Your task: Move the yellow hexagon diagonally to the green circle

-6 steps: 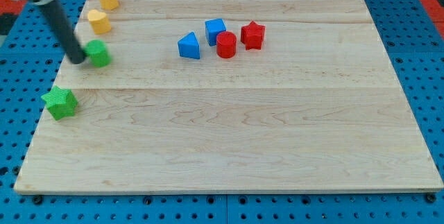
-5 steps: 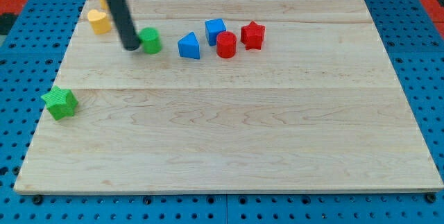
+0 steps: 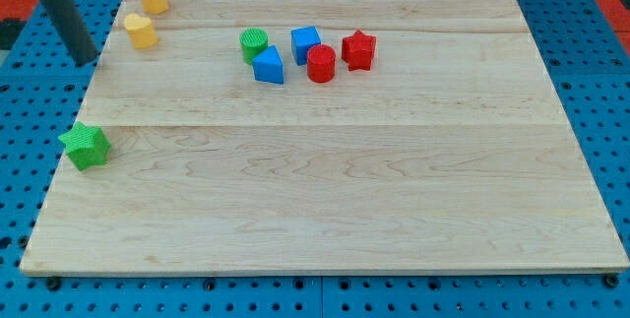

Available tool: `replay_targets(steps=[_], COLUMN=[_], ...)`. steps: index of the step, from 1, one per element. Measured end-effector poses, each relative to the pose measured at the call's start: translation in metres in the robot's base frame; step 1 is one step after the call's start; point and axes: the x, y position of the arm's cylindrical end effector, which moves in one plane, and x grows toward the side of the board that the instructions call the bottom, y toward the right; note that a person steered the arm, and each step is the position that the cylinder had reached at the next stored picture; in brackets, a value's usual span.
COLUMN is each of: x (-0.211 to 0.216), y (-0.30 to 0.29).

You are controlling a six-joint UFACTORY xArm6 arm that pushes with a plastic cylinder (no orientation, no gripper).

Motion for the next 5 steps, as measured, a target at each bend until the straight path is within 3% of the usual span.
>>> replay_targets(steps=[2, 5], x=[-0.032, -0.059], y=[0.106, 0.109])
